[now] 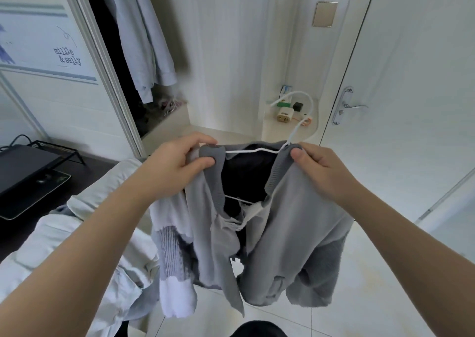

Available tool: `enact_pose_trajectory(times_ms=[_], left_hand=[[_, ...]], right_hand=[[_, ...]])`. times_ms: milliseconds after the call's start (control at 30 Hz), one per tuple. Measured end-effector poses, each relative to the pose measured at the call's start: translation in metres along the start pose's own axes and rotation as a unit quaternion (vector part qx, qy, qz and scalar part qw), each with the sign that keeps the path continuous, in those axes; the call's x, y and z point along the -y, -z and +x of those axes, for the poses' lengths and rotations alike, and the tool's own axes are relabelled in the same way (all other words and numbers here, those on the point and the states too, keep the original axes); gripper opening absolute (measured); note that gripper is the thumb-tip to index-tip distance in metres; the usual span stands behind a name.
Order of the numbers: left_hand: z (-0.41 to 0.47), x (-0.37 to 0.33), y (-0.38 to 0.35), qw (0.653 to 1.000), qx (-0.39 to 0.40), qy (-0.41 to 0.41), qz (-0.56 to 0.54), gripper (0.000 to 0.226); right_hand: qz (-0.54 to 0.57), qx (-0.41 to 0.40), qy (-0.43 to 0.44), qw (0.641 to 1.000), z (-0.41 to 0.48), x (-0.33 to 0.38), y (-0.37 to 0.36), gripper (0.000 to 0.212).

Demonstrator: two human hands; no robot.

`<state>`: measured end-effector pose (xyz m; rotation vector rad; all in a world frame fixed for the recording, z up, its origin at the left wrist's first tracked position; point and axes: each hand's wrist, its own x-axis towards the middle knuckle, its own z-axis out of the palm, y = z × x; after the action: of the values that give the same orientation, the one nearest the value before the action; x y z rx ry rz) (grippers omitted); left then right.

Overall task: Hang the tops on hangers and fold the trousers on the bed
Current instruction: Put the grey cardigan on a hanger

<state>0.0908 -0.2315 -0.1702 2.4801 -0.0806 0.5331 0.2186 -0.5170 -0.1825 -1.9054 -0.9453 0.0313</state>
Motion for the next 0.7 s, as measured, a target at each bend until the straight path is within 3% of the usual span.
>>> enact_pose_trajectory(times_ms=[167,300,367,433,500,567,700], left_hand=[[0.0,-0.001,0.009,0.997,-0.071,-0.009,-0.011,0.016],[-0.003,0.004,0.028,0.993,-0.118,-0.014,-0.016,0.014],[-0.003,0.006,0.033,0.991,-0.129,-0.002,-0.022,0.013],[-0.001,0.005,0.029,0.992,-0.123,0.003,-0.028,0.014],[0.003,0.001,0.021,0.993,-0.115,0.004,-0.039,0.018],[0.005,0.0,0.014,0.993,-0.107,0.002,-0.042,0.021],[0.005,0.007,0.012,0.996,-0.075,0.001,-0.053,0.037]], right_hand=[[-0.048,-0.005,0.024,0.999,0.003,-0.003,0.003,0.035],[0.055,-0.087,-0.063,0.993,0.009,-0.013,0.029,0.035],[0.005,-0.055,-0.052,0.997,0.01,-0.014,0.034,0.026],[-0.03,0.029,-0.021,0.999,0.008,-0.005,0.019,0.016],[-0.041,0.095,0.005,0.995,0.01,0.007,-0.005,0.017],[-0.021,0.073,0.02,0.997,0.016,0.021,-0.024,0.009],[0.019,0.023,0.046,0.998,0.026,0.03,-0.021,0.014]])
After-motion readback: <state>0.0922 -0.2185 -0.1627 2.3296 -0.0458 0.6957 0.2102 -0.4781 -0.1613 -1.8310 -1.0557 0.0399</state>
